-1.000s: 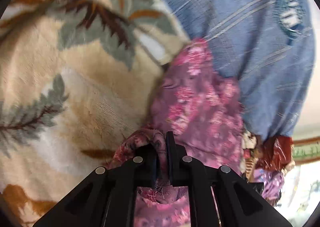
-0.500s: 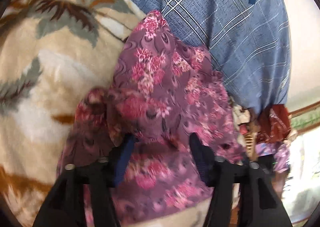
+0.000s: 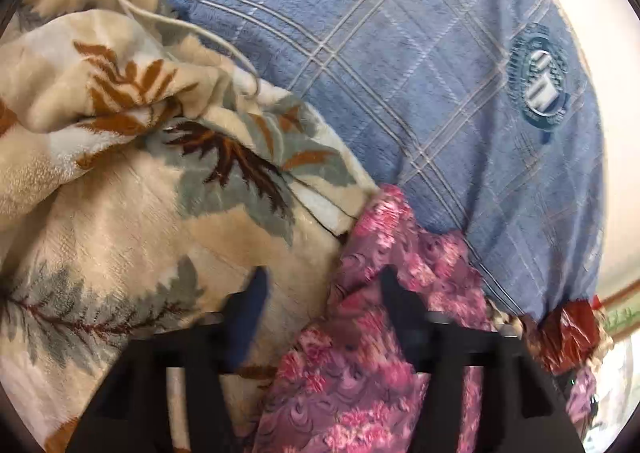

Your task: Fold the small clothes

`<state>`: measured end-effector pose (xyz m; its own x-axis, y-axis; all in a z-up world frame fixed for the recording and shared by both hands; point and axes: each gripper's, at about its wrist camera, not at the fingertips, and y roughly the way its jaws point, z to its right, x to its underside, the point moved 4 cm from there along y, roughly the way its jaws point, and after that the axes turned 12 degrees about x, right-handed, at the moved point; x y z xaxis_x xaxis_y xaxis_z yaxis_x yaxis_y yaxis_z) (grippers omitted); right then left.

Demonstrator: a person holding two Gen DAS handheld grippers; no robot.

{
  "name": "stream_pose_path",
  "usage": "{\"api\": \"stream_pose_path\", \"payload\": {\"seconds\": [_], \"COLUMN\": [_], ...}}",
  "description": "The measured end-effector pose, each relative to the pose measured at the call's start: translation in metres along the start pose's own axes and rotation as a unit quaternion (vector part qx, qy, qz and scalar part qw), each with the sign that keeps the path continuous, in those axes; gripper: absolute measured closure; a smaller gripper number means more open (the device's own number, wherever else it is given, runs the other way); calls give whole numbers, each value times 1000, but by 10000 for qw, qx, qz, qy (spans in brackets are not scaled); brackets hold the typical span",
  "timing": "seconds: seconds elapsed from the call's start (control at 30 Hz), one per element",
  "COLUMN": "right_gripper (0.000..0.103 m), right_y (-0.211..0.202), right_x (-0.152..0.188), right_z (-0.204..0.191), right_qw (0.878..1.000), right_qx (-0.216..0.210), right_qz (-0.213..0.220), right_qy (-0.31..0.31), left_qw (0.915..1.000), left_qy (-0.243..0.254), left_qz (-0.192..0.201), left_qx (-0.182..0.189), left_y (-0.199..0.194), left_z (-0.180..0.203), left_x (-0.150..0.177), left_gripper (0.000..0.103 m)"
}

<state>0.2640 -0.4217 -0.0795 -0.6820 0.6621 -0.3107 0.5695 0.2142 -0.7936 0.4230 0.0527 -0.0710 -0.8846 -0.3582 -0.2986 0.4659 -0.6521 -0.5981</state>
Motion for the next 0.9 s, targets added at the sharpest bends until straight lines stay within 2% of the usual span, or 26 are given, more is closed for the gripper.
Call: {"api": "stream_pose_path", "payload": {"seconds": [0.07,0.17,0.3,0.4,0.47,0.5,0.63,0.7,0.77,0.8,0.83,0.9], "right_gripper": [55,55,54,53,53,52,43,43,43,42,41,39], "right_y": [1,7,24,34,36,37,43,45,45,45,45,46], "right_x": [5,6,11,11,8,7,9,11,12,13,13,13], "right_z": [-5,-1,4,2,2,3,10,12,12,13,14,15], "right_qw": [9971,9923,9883,9850,9842,9847,9850,9835,9812,9813,9816,9825], "right_qx": [507,885,1055,1175,1245,1222,1243,1288,1377,1370,1363,1335], "right_qz": [8,-41,-251,-280,-242,-241,-361,-458,-456,-448,-454,-485], "right_qy": [-559,-866,-1075,-1236,-1235,-1215,-1139,-1186,-1274,-1277,-1260,-1207], "left_qw": [9984,9842,9483,9142,9013,9012,9155,9073,8851,8784,8768,8827], "left_qy": [445,1560,2942,3817,4015,3972,3536,3561,3902,4014,4034,3903], "left_qz": [-338,-838,-1145,-993,-932,-932,-1117,-1414,-1516,-1515,-1554,-1722], "left_qx": [111,-56,-336,-928,-1334,-1464,-1559,-1733,-2033,-2103,-2104,-1969], "left_y": [0,4,9,3,1,2,21,39,50,54,60,66], "left_z": [12,38,64,68,67,63,50,46,47,49,50,51], "left_x": [7,27,52,67,72,69,53,52,57,58,57,55], "left_gripper": [41,40,40,40,40,40,40,40,40,40,40,40]}}
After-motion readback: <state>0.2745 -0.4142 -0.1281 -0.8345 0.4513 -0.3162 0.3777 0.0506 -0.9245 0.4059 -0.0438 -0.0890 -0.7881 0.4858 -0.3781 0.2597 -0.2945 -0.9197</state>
